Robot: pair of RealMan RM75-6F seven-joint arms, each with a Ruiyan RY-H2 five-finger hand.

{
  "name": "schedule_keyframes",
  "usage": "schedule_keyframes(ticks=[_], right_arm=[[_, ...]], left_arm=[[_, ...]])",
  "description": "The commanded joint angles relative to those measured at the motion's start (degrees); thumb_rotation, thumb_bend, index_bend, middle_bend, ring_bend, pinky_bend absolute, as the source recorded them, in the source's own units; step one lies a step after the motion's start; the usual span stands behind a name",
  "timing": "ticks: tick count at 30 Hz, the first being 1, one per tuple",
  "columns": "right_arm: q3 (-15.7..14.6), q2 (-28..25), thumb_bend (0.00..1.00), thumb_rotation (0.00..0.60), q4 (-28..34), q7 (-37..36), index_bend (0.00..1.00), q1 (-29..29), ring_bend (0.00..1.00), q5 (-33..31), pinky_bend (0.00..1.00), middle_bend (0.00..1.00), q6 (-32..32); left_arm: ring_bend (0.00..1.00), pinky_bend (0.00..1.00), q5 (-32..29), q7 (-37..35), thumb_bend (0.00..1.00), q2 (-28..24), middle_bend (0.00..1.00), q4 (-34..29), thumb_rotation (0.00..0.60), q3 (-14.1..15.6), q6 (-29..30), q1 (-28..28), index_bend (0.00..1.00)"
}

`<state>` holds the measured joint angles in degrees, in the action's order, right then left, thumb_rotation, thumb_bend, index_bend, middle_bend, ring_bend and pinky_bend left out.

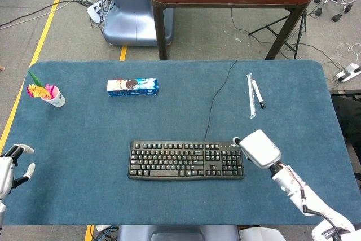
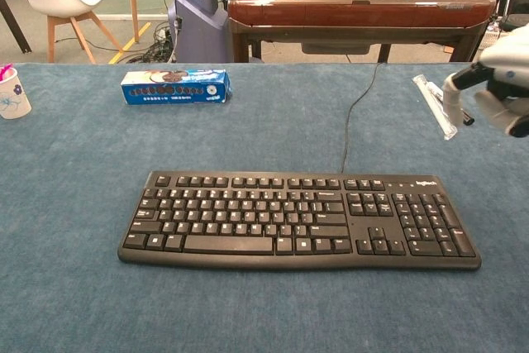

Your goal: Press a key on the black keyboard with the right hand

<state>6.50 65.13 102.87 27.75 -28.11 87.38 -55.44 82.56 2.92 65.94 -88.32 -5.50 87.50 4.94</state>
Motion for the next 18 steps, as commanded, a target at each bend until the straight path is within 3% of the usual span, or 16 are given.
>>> schedule_keyframes(ticks=[1,10,18], right_arm=[[0.71,2.82,1.0,0.6,0.52,4.87,0.47,-3.63,1.0,-3.32,1.0,1.0,4.79],[-0.89,8.47,1.0,0.6,-0.22,13.49,0.46,-8.64,1.0,-8.07,1.0,1.0,9.86],[-2.41,11.5,1.0,0.6,-2.04,15.66,0.46,-11.12,1.0,-9.95,1.0,1.0,11.06]], left_arm=[[0.57,0.85,-0.37,-0.45,0.28,0.02,0.38,0.16,0.6,-0.12,-0.28,0.03,0.42],[0.57,0.85,-1.14,-1.18,0.28,-0.36,0.38,0.32,0.6,-0.53,-0.16,-0.2,0.42],[0.57,0.85,-1.66,-1.12,0.28,-0.39,0.38,0.4,0.6,-0.78,-0.24,-0.23,0.42]])
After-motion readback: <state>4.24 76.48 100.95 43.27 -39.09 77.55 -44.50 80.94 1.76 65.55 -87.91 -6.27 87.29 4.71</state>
